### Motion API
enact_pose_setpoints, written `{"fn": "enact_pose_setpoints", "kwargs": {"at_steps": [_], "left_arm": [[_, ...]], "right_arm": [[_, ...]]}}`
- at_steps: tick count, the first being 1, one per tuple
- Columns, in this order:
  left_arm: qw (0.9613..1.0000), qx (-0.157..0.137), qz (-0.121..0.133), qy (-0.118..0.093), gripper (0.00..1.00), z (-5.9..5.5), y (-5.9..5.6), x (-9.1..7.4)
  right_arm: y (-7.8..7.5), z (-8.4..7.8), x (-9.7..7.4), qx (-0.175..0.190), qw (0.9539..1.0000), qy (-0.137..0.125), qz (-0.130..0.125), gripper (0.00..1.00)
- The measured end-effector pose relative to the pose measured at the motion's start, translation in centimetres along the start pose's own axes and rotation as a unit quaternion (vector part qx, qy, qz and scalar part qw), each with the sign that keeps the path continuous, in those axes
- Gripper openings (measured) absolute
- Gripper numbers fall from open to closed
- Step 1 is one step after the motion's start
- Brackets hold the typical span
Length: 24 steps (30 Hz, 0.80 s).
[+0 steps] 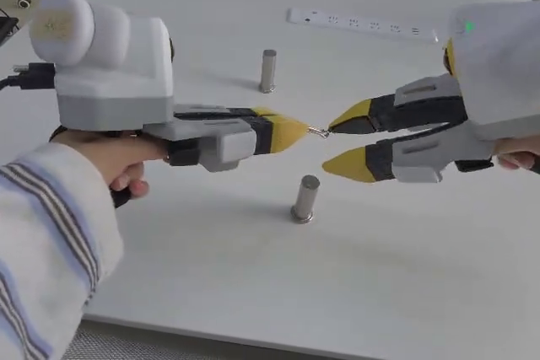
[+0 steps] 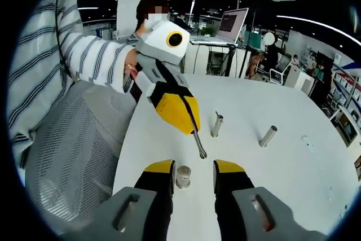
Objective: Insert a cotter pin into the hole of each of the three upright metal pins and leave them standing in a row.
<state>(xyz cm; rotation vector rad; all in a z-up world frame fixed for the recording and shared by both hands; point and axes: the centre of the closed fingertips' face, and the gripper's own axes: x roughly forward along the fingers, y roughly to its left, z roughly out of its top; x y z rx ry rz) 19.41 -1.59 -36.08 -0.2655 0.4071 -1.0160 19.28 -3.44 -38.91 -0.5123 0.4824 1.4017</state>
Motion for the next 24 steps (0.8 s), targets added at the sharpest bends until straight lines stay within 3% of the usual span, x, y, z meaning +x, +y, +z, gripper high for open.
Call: {"fn": "enact_pose_setpoints", "kwargs": {"at_steps": [8, 18, 24], "left_arm": [[0.9972, 0.070, -0.022, 0.008, 0.00, 0.2, -1.1, -0.2], [0.9875, 0.144, -0.062, 0.013, 0.00, 0.3, -2.8, -0.5], [0.9826, 0.169, -0.074, 0.019, 0.00, 0.2, -1.9, -1.0]], "right_arm": [[0.7, 0.3, 0.1, 0.049, 0.9981, -0.029, 0.022, 0.22], [1.8, 0.7, 0.2, 0.061, 0.9961, -0.044, 0.046, 0.12], [2.4, 1.0, 0.1, 0.060, 0.9952, -0.052, 0.057, 0.05]]}}
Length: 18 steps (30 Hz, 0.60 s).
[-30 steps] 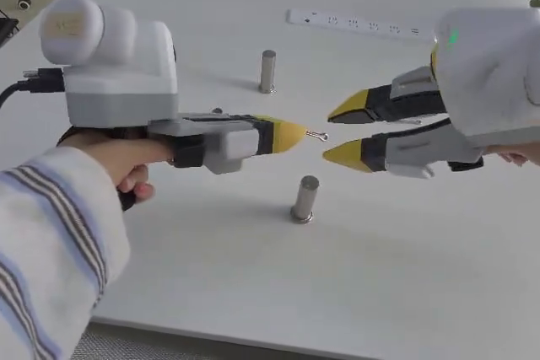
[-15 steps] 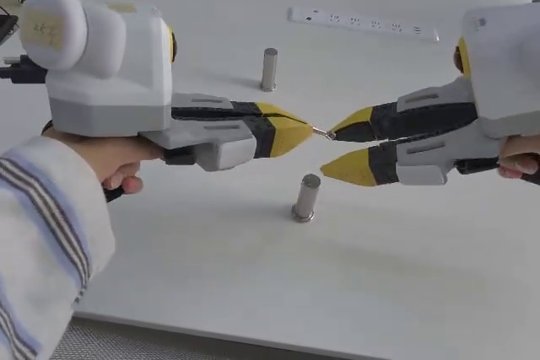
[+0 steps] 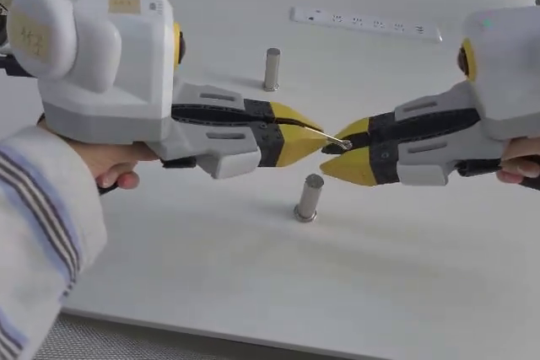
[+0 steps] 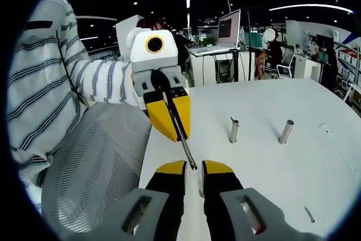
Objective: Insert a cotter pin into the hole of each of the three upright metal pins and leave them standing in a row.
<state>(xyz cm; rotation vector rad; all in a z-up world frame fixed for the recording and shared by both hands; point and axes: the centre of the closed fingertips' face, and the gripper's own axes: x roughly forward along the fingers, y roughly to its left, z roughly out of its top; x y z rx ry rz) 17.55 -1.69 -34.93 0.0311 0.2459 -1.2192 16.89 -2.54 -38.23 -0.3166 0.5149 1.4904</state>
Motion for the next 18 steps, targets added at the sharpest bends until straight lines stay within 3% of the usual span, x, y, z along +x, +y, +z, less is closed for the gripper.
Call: {"fn": "enact_pose_setpoints", "kwargs": {"at_steps": [5, 6, 9, 11, 13, 18], "left_arm": [[0.9998, 0.005, -0.005, 0.017, 0.00, -1.0, 0.8, -0.5], [0.9998, 0.006, -0.005, 0.019, 0.00, -0.9, 0.2, -0.2], [0.9997, 0.010, -0.007, 0.023, 0.00, -1.1, 0.4, -0.3], [0.9993, 0.017, -0.010, 0.032, 0.00, -1.1, -0.5, 0.2], [0.9989, 0.022, -0.012, 0.039, 0.00, -1.6, -0.1, 0.0], [0.9983, 0.030, -0.020, 0.045, 0.00, -1.3, -1.6, 0.9]], "right_arm": [[0.6, 0.1, -0.2, -0.008, 0.9999, -0.001, 0.006, 0.01], [0.8, 0.1, -0.2, -0.009, 0.9999, -0.001, 0.007, 0.01], [1.0, 0.0, -0.2, -0.013, 0.9999, 0.001, 0.008, 0.00], [1.2, 0.0, -0.2, -0.013, 0.9999, 0.003, 0.010, 0.00], [1.3, -0.1, -0.3, -0.015, 0.9998, 0.004, 0.009, 0.00], [2.0, 0.1, -0.5, -0.018, 0.9998, 0.005, 0.010, 0.00]]}}
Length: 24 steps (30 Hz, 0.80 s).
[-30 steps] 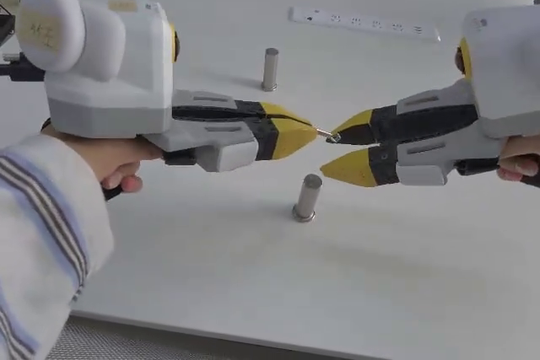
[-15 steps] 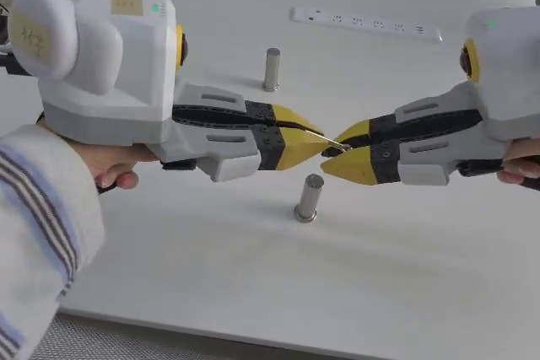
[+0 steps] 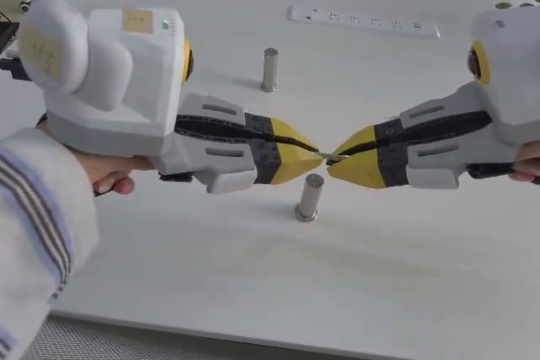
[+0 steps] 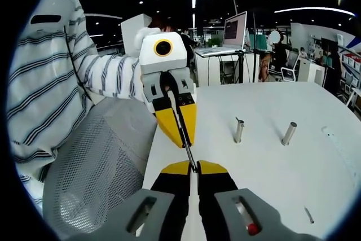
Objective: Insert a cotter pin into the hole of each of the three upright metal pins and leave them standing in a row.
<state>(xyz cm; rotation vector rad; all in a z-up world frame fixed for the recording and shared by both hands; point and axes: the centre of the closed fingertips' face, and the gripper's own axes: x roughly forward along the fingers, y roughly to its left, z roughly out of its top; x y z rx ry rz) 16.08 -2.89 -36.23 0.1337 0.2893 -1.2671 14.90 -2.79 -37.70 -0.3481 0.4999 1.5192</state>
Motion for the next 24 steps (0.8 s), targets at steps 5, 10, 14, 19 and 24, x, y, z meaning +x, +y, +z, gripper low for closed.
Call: {"fn": "enact_pose_setpoints", "kwargs": {"at_steps": [5, 10, 14, 19, 24], "left_arm": [[0.9998, 0.012, -0.002, 0.019, 0.00, -0.5, -0.5, 0.7], [0.9996, 0.013, 0.013, 0.023, 0.03, -0.6, -0.1, 1.0], [0.9990, 0.016, 0.021, 0.037, 0.09, -1.1, 0.3, 1.2], [0.9972, 0.016, 0.033, 0.066, 0.13, -2.4, 1.1, 1.4], [0.9958, 0.017, 0.034, 0.083, 0.19, -3.2, 1.6, 1.8]], "right_arm": [[-0.2, -0.1, -0.3, -0.012, 0.9999, 0.006, -0.001, 0.00], [-0.1, -0.2, -0.5, -0.011, 0.9999, 0.010, -0.002, 0.00], [-0.9, -0.4, -1.1, -0.012, 0.9995, 0.015, -0.025, 0.00], [-2.2, -1.9, -2.0, -0.017, 0.9967, 0.047, -0.064, 0.00], [-2.3, -4.0, -2.0, -0.025, 0.9934, 0.086, -0.071, 0.00]]}}
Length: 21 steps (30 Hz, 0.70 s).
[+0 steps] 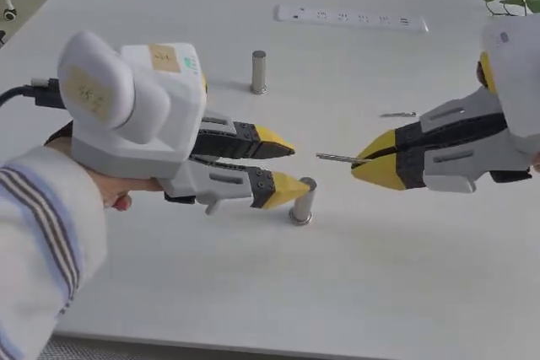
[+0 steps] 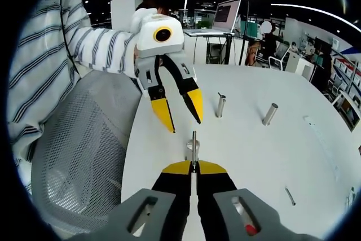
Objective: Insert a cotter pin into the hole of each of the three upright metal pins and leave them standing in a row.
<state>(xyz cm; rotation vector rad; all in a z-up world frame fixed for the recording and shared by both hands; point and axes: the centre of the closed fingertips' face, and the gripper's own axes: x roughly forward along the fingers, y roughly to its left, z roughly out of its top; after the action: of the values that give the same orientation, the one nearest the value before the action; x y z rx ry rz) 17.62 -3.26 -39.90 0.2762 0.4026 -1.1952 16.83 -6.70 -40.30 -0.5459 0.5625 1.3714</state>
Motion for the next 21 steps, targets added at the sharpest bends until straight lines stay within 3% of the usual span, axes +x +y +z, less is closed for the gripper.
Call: {"fn": "enact_pose_setpoints", "kwargs": {"at_steps": [4, 11, 21], "left_arm": [[0.9999, 0.001, -0.009, 0.009, 0.20, -0.4, -0.2, 0.7], [0.9993, 0.004, -0.016, 0.032, 0.19, -1.5, 0.0, 1.8], [0.9976, 0.023, -0.027, 0.060, 0.16, -2.5, 0.3, 2.4]], "right_arm": [[0.2, -1.4, 0.3, -0.005, 0.9997, 0.024, -0.003, 0.00], [-0.3, -3.3, 1.0, 0.001, 0.9992, 0.039, -0.007, 0.00], [-0.4, -3.8, 1.7, 0.001, 0.9991, 0.042, -0.006, 0.00]]}}
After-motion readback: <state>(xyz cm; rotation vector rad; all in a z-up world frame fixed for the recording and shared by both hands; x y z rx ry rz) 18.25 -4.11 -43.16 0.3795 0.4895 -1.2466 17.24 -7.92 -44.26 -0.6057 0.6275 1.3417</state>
